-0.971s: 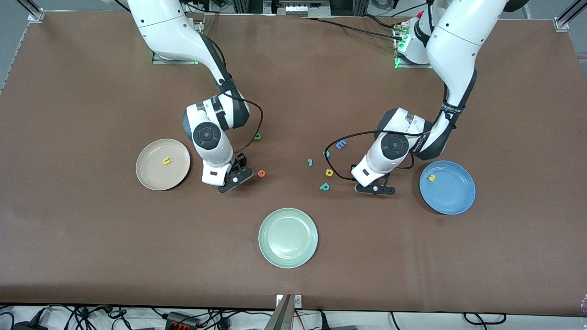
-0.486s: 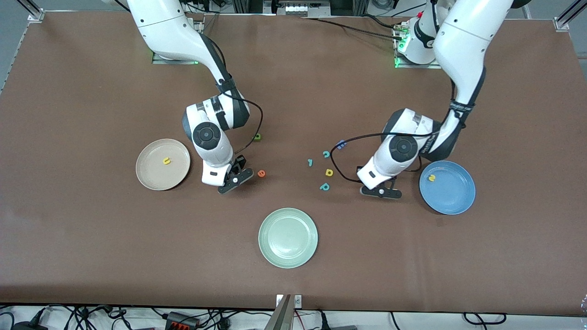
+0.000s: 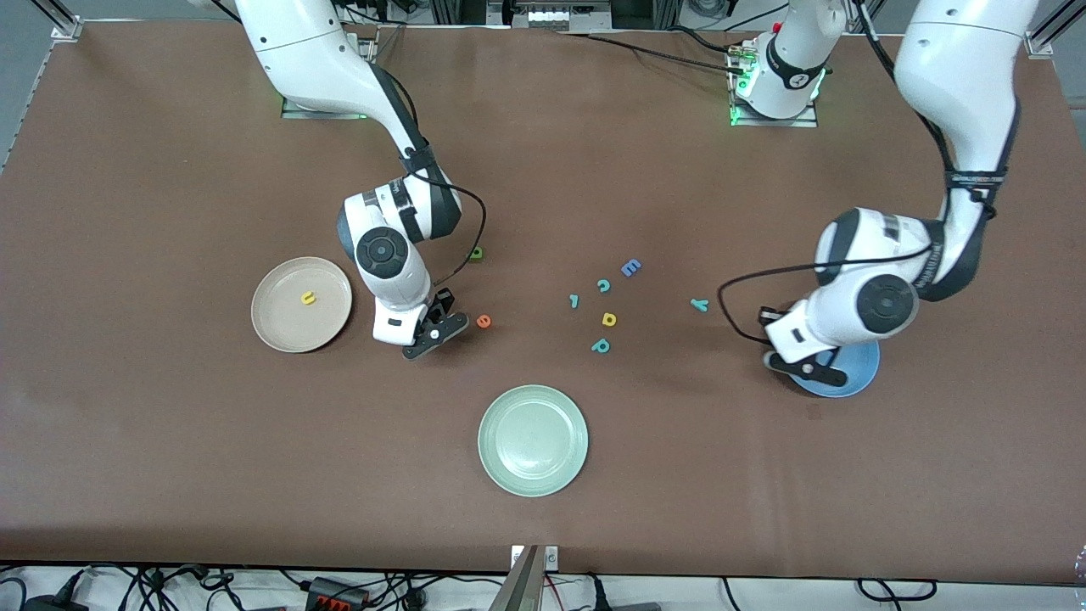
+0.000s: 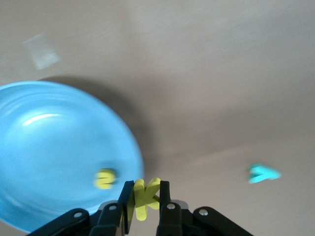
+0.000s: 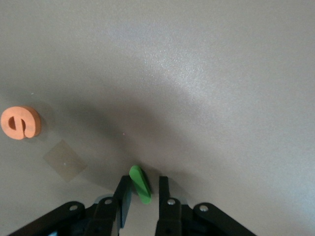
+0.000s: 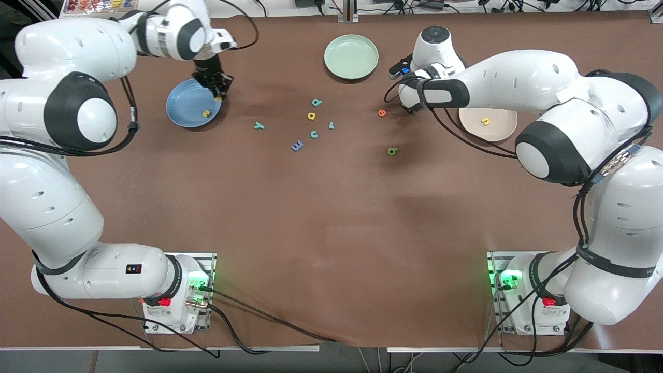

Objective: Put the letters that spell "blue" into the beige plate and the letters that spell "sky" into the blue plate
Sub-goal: 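Drop the stick on the beige plate while the left drops k on blue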

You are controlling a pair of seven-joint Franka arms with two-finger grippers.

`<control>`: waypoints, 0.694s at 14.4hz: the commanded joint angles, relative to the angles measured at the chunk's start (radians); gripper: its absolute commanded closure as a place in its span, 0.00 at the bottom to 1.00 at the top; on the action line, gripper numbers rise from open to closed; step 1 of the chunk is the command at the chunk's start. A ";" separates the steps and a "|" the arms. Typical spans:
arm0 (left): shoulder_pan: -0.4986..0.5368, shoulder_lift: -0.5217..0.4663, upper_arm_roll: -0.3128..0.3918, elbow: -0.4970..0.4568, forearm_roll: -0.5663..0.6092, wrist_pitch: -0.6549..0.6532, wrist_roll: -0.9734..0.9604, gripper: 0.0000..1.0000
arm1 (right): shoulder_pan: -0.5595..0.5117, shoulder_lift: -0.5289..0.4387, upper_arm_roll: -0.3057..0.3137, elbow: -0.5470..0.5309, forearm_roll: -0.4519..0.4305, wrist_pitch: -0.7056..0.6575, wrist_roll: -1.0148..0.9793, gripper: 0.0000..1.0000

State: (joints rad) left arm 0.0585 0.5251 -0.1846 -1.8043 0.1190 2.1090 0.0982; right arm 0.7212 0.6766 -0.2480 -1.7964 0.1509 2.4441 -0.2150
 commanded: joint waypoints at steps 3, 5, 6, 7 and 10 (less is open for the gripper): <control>0.044 0.016 -0.012 -0.001 0.025 0.014 0.069 0.30 | -0.002 0.017 0.001 0.038 0.012 -0.017 -0.017 0.96; 0.044 0.013 -0.013 -0.001 0.025 0.014 0.069 0.00 | -0.009 0.011 -0.001 0.067 0.022 -0.066 -0.015 1.00; 0.043 0.012 -0.016 -0.001 0.024 0.011 0.068 0.00 | -0.015 -0.003 -0.005 0.083 0.035 -0.111 -0.015 1.00; 0.043 0.009 -0.024 -0.001 0.024 0.008 0.066 0.00 | -0.026 -0.031 -0.008 0.086 0.036 -0.157 -0.011 1.00; 0.037 -0.008 -0.081 -0.018 0.021 0.011 0.048 0.00 | -0.097 -0.110 -0.013 0.081 0.039 -0.296 0.079 1.00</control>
State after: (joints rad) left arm 0.0975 0.5442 -0.2218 -1.8044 0.1190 2.1199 0.1591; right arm 0.6835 0.6371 -0.2698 -1.7006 0.1760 2.2423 -0.1839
